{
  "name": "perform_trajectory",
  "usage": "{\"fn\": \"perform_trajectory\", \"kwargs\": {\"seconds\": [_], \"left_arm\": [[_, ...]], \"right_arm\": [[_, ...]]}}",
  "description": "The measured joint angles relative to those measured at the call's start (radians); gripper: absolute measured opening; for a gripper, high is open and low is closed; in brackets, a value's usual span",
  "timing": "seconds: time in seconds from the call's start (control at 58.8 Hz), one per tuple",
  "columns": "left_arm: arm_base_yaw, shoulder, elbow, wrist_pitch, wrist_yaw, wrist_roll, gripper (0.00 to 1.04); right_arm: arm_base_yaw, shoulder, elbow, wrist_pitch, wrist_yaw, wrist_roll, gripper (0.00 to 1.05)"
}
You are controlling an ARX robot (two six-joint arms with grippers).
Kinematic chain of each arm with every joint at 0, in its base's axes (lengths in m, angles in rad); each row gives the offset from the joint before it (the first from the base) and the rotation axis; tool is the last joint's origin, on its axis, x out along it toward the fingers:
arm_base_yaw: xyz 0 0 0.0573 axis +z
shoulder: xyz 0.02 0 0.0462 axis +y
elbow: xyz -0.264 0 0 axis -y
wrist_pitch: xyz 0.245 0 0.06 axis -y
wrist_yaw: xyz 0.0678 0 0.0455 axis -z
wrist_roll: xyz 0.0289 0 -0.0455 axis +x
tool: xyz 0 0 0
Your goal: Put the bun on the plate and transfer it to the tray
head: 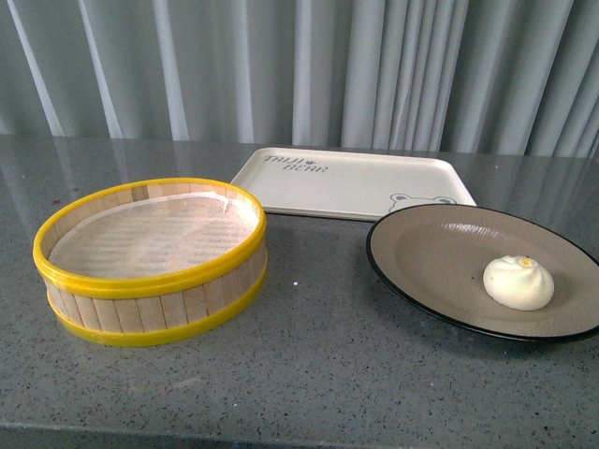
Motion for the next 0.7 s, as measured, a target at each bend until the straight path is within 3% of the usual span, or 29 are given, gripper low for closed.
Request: {"fn": "perform_trajectory", "kwargs": {"seconds": [0.187,0.612,0.697], "left_arm": [[0.000,0.000,0.000,0.000,0.000,-0.002,0.05],[0.000,0.000,0.000,0.000,0.000,-0.001,0.79],[0.000,0.000,0.000,0.000,0.000,-0.001,0.95]], "right_arm": [[0.000,0.000,0.000,0.000,0.000,0.000,0.96],[0.000,0.000,0.000,0.000,0.000,0.000,0.96],[0.038,0.107,0.064,-0.133,0.192,0.086,0.96]]}}
